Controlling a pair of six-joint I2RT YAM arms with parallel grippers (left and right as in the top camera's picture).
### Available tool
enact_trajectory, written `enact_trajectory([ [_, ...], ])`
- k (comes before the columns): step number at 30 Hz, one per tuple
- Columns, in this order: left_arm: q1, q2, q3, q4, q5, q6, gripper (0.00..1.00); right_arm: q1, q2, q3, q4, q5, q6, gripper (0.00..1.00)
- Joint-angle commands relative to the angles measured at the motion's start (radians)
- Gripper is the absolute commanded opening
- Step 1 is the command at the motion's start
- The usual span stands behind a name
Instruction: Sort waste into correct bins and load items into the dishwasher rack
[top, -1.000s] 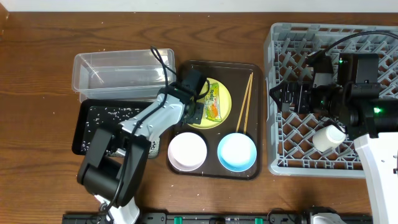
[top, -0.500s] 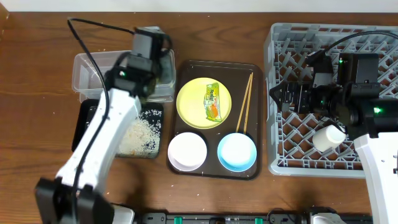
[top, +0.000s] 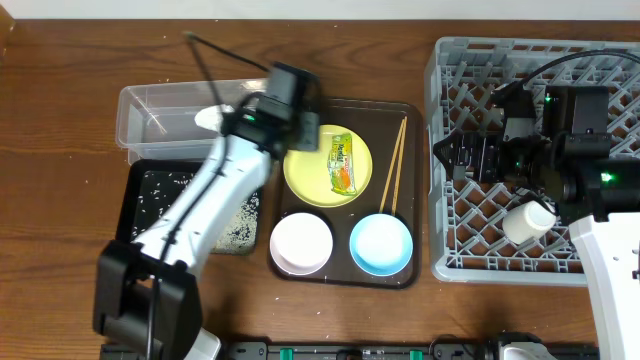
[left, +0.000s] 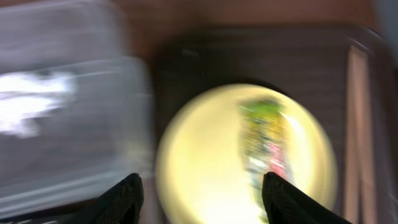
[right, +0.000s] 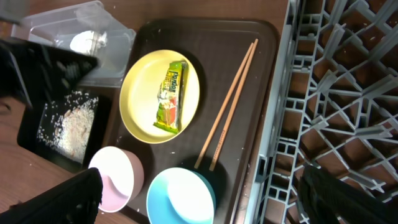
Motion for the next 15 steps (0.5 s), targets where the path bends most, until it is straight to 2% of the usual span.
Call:
enact_trajectory([
  [1, -0.084, 0.075, -0.006, -0.007, -0.036, 0.029, 0.64, -0.008, -0.005, 0.017, -0.002, 0.003, 0.0, 0.99],
  [4, -0.128, 0.174, -0.006, -0.005, -0.09, 0.029, 0.64, -0.008, 0.003, 0.017, -0.009, 0.003, 0.0, 0.99],
  [9, -0.139, 0.296, -0.006, 0.017, -0.083, 0.019, 0.63, -0.008, 0.019, 0.017, -0.018, 0.003, 0.0, 0.99],
  [11, -0.139, 0.319, -0.006, 0.018, -0.068, 0.017, 0.6, -0.008, 0.027, 0.017, -0.021, 0.003, 0.0, 0.99],
  [14, -0.139, 0.312, -0.001, 0.017, -0.017, 0.017, 0.38, -0.008, 0.038, 0.017, -0.024, 0.003, 0.0, 0.99],
  [15, -0.139, 0.304, 0.006, 0.014, 0.005, 0.017, 0.25, -0.008, 0.04, 0.017, -0.024, 0.003, 0.0, 0.99],
])
